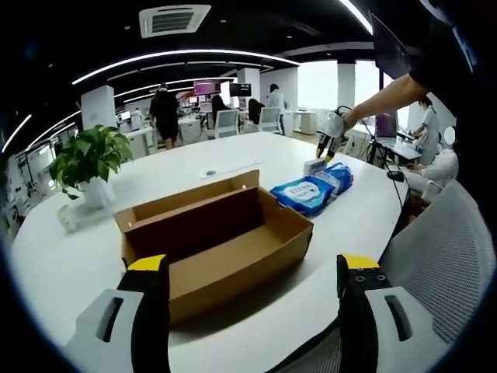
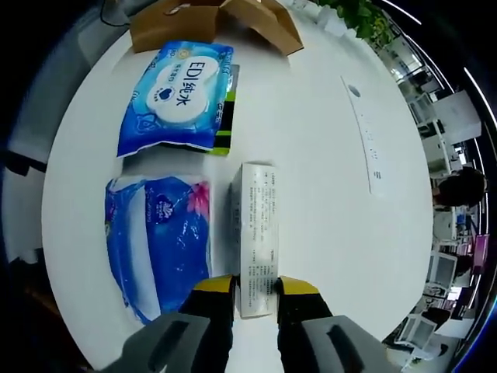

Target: Operate the shoe box by opening the lid, removing the specified soft item, and placing it in the target area until the item is outside and the box remains undamaged.

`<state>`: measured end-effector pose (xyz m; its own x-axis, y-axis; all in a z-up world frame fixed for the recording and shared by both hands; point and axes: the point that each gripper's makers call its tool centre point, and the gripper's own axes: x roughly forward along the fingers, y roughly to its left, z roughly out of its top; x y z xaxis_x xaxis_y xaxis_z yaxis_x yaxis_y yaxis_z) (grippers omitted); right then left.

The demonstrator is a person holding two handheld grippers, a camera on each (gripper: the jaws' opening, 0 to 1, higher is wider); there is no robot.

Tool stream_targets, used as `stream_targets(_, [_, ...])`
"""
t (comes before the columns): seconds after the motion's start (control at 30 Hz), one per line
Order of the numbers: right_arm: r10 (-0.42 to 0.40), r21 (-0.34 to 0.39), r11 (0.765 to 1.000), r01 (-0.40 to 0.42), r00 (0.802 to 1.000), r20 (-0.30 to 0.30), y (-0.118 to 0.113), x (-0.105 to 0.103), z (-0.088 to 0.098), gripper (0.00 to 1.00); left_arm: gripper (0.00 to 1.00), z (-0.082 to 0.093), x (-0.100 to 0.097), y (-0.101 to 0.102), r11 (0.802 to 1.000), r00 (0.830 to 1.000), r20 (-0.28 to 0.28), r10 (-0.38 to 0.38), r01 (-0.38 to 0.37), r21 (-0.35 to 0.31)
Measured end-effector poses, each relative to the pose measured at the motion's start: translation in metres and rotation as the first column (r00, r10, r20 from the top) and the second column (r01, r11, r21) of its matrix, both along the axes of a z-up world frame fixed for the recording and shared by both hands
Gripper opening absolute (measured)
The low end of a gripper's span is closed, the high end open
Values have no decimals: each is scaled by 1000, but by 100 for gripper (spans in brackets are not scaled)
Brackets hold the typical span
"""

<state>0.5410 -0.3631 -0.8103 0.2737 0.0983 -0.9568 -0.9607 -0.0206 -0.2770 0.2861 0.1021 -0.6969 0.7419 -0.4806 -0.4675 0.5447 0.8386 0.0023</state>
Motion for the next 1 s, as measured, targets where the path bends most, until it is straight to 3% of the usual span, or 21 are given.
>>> stream_targets(0.53, [-37,11,999,37,999,18,0,1,8,18,92,1,0,-2,1000,1000,3,-6,6,5])
stream_targets(1.0, [-119,98,989,111,990,81,14,-12,41,26,93,6,2,1,1000,1000,24,2,-2,-12])
